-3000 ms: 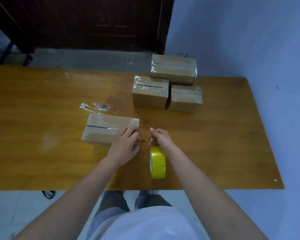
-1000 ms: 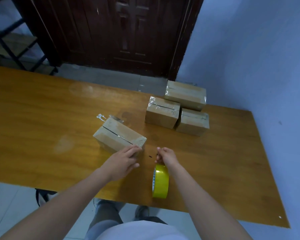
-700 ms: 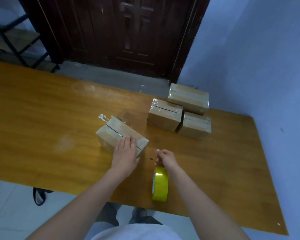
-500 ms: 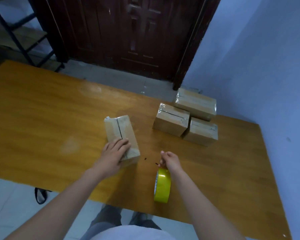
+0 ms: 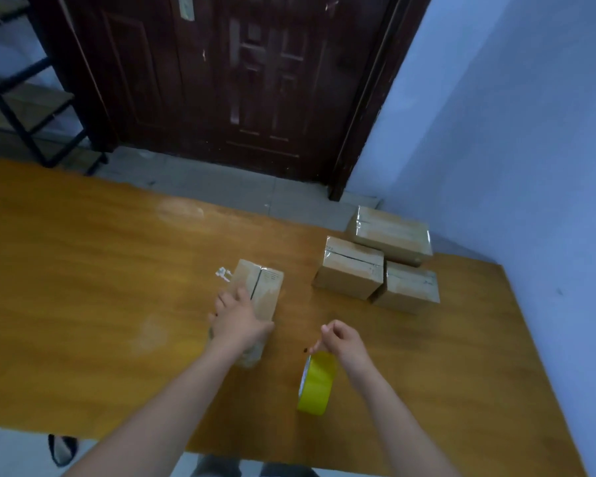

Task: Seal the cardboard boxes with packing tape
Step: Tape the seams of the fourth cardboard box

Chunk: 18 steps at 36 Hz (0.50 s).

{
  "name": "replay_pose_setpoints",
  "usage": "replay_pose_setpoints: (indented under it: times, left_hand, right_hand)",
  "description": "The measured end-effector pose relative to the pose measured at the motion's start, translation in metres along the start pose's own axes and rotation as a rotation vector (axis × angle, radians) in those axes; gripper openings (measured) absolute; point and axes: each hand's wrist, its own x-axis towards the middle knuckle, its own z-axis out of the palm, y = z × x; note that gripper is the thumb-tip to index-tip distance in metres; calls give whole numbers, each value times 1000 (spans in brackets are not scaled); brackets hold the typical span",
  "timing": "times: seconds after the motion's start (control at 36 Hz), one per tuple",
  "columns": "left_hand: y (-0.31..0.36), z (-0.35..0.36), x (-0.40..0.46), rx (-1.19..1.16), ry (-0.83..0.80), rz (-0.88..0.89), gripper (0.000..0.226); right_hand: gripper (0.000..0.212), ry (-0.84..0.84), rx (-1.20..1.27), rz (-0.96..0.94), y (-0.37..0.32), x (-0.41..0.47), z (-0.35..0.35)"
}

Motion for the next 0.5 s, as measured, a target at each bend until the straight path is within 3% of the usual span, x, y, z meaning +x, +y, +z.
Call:
replay_pose_setpoints:
  times: [0.25, 0.36, 0.44, 0.5]
  left_hand:
    - [-34, -33, 39, 370, -182, 499, 108]
    - [-36, -42, 48, 476, -226, 586, 105]
    - [-27, -44, 44, 392, -201, 682, 96]
    - [-15, -43, 35, 155, -174, 773, 86]
  right_hand:
    - [22, 59, -28, -58, -18, -14, -5]
    - [19, 74, -73, -95, -36, -22, -3]
    - [20, 100, -106, -132, -51, -28, -6]
    - [20, 98, -111, -149, -60, -31, -9]
